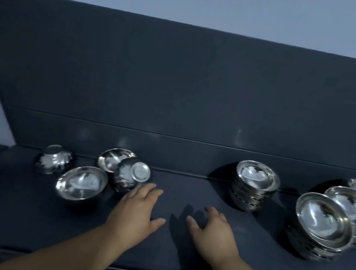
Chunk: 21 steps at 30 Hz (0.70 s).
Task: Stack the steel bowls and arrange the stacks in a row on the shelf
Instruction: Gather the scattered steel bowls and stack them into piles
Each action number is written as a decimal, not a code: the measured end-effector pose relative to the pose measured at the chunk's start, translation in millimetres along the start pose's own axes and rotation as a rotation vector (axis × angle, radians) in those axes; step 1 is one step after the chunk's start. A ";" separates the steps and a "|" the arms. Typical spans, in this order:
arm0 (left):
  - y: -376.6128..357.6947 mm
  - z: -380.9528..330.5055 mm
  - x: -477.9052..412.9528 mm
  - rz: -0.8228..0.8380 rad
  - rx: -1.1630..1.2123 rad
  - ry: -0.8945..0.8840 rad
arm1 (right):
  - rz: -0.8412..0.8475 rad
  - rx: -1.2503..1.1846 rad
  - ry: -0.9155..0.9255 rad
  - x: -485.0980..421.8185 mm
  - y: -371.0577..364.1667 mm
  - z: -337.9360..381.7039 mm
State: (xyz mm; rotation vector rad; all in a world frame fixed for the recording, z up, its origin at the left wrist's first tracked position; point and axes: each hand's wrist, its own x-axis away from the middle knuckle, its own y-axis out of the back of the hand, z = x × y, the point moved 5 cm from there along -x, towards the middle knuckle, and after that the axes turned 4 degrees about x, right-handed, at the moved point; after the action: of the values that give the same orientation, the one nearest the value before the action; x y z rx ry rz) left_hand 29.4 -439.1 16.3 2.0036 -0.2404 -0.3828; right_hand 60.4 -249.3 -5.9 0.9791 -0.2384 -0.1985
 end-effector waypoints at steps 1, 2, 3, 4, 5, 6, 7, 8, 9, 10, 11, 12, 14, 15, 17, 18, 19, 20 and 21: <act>14.9 17.0 10.6 -0.030 -0.009 0.007 | 0.008 -0.005 0.021 6.0 -8.6 20.9; 28.9 34.6 21.1 -0.056 -0.018 0.017 | 0.014 -0.011 0.046 11.5 -17.7 41.9; 41.9 51.8 30.7 -0.078 -0.023 0.032 | 0.017 -0.020 0.069 16.1 -26.8 62.1; 53.0 69.3 39.2 -0.095 -0.023 0.051 | 0.016 -0.028 0.090 20.3 -35.0 81.0; 63.1 86.2 47.0 -0.108 -0.026 0.073 | 0.014 -0.036 0.105 23.5 -43.0 98.2; 72.1 101.9 53.5 -0.120 -0.033 0.094 | 0.009 -0.045 0.117 25.7 -50.2 112.8; 80.1 116.2 59.4 -0.130 -0.040 0.112 | 0.004 -0.051 0.125 26.9 -56.7 125.2; 86.5 129.3 64.2 -0.143 -0.040 0.130 | 0.001 -0.053 0.131 27.2 -62.6 135.4; 91.1 141.2 68.2 -0.150 -0.031 0.154 | 0.001 -0.053 0.135 26.7 -68.3 143.3; 94.3 152.1 71.1 -0.155 -0.012 0.182 | 0.006 -0.053 0.138 25.6 -73.7 149.4; 96.0 161.7 72.7 -0.159 0.012 0.209 | 0.008 -0.051 0.143 23.4 -78.0 154.2; 96.4 170.2 72.6 -0.157 0.042 0.235 | 0.007 -0.046 0.150 20.1 -81.6 157.7; 95.4 183.3 69.3 -0.155 0.119 0.291 | -0.012 -0.029 0.174 10.4 -85.5 162.4; 93.7 189.2 65.9 -0.158 0.161 0.327 | -0.027 -0.019 0.188 3.9 -85.9 163.8; 88.6 197.5 59.1 -0.147 0.239 0.407 | -0.050 -0.009 0.209 -9.7 -85.0 164.4; 84.5 201.8 54.9 -0.136 0.265 0.445 | -0.056 -0.004 0.217 -17.0 -84.3 164.0; 79.7 206.0 50.1 -0.123 0.276 0.475 | -0.061 0.007 0.227 -24.4 -83.8 163.5; 75.8 207.9 45.6 -0.113 0.281 0.496 | -0.064 0.020 0.238 -31.4 -83.8 163.2; 73.3 208.2 40.8 -0.109 0.281 0.505 | -0.063 0.029 0.249 -37.8 -83.9 162.9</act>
State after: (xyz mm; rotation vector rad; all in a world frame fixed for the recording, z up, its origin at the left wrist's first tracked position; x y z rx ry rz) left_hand -9.9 -658.5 -10.8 2.3207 0.1416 0.1046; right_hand -27.5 -414.0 6.9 1.0306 0.0171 -0.1292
